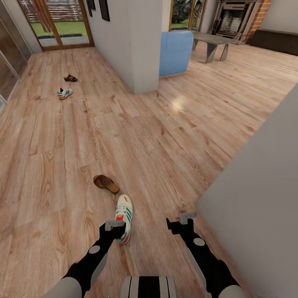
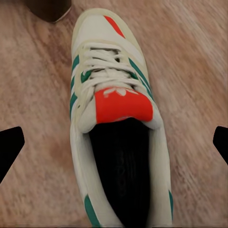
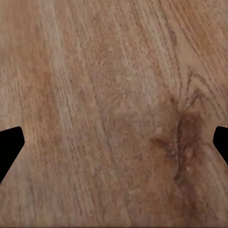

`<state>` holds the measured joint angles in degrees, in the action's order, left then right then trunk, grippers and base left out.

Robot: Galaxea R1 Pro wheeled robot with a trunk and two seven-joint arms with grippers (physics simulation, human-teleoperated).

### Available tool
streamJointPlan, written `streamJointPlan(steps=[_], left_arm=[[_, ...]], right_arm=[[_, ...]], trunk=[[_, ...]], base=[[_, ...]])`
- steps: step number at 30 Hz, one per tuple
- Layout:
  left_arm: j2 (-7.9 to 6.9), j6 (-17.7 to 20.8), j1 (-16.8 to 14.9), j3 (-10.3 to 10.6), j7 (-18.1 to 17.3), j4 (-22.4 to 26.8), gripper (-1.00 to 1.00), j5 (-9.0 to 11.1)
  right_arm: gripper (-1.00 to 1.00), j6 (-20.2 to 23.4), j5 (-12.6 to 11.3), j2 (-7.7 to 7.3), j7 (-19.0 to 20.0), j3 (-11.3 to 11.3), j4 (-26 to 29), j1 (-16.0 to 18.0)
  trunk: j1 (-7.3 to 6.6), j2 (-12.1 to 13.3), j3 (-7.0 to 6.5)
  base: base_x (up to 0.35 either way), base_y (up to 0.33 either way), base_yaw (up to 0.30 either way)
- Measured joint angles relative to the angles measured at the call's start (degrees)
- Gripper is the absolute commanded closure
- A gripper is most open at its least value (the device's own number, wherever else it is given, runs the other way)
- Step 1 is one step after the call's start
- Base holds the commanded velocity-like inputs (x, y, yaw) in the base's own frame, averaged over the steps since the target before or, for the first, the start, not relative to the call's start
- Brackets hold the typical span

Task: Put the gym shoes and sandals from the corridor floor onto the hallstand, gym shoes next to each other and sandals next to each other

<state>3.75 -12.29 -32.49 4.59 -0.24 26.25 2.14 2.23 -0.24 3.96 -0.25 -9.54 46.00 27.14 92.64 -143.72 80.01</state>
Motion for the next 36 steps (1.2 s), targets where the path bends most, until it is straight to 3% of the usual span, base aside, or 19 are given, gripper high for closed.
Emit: streamJointPlan(steps=[8,19,33,36], left_arm=[[0.01,0.0,0.0,0.0,0.0,0.0,-1.00,0.0],[-0.03,0.0,0.1,0.0,0.0,0.0,-1.00,0.0],[-0.03,0.0,0.1,0.0,0.0,0.0,-1.00,0.0],[-0.03,0.0,0.1,0.0,0.0,0.0,-1.00,0.0]], right_arm=[[-1.00,0.0,0.0,0.00,0.0,0.0,0.0,0.0],[-1.00,0.0,0.0,0.00,0.0,0.0,0.1,-0.1],[-1.00,0.0,0.0,0.00,0.0,0.0,0.1,0.0],[-1.00,0.0,0.0,0.00,0.0,0.0,0.1,-0.1]], trunk=[[0.21,-0.1,2.45],[0.20,-0.1,2.83],[0.57,-0.3,6.79],[0.56,-0.3,7.03]], base=[[0.000,0.000,0.000],[0.000,0.000,0.000],[0.000,0.000,0.000],[0.000,0.000,0.000]])
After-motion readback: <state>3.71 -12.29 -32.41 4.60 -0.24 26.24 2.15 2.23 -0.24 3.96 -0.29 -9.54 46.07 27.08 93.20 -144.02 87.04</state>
